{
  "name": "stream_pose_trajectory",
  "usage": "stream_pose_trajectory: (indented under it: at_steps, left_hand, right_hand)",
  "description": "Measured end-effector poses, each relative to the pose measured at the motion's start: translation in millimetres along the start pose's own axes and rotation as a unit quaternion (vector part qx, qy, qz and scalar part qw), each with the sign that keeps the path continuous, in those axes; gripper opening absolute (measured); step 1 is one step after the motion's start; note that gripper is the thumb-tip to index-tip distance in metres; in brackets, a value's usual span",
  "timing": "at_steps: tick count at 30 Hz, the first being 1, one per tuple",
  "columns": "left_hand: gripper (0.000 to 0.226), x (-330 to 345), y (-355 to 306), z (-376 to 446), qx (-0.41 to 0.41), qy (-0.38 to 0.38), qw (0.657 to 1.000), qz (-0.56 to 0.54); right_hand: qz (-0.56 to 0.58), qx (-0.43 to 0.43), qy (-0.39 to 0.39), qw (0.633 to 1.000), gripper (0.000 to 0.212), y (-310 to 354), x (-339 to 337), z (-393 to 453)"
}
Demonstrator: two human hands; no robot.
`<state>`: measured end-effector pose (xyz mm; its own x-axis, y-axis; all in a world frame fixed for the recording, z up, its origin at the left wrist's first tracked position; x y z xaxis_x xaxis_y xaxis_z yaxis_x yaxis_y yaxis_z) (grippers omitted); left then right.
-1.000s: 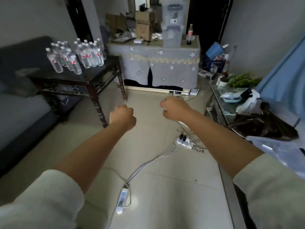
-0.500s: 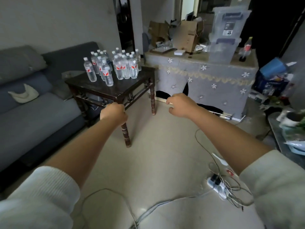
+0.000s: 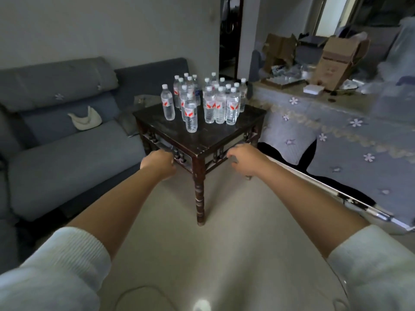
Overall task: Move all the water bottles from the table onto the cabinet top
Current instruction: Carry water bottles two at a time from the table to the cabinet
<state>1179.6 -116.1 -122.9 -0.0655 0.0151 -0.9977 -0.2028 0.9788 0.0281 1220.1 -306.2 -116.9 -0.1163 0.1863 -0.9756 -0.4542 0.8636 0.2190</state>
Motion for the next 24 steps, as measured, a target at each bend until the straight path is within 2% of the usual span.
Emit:
stream_pose_trajectory:
  at_steps: [7, 16, 24]
  left_hand:
    - [0.032, -20.4, 14.6, 128.4, 0.019, -0.005, 0.999, -0.029]
    - [0.034, 3.7, 14.2, 255.3, 0.019, 0.019, 0.999, -0.024]
    - [0.031, -5.4, 32.8, 381.4, -0.033, 0.026, 0.999, -0.016]
  right_hand:
    - [0.027, 0.005, 0.004, 1.000, 0.038, -17.5, -21.5, 128.9]
    - [0.045, 0.037, 0.034, 0.998, 0.037, -75.8, -8.3, 262.4]
    - [0.054, -0.018, 0.053, 0.997, 0.039, -91.8, -9.7, 400.3]
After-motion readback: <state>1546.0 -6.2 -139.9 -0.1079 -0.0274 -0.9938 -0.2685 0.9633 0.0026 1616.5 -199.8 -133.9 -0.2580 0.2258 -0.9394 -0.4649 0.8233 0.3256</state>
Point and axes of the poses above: each hand's wrist, its own z-axis towards the middle knuckle, its own x-axis out of the palm, y = z × x, the point moved 9 cm from there along z, towards the middle knuckle, and after that the axes turned 4 degrees about z, right-handed, at the moved point
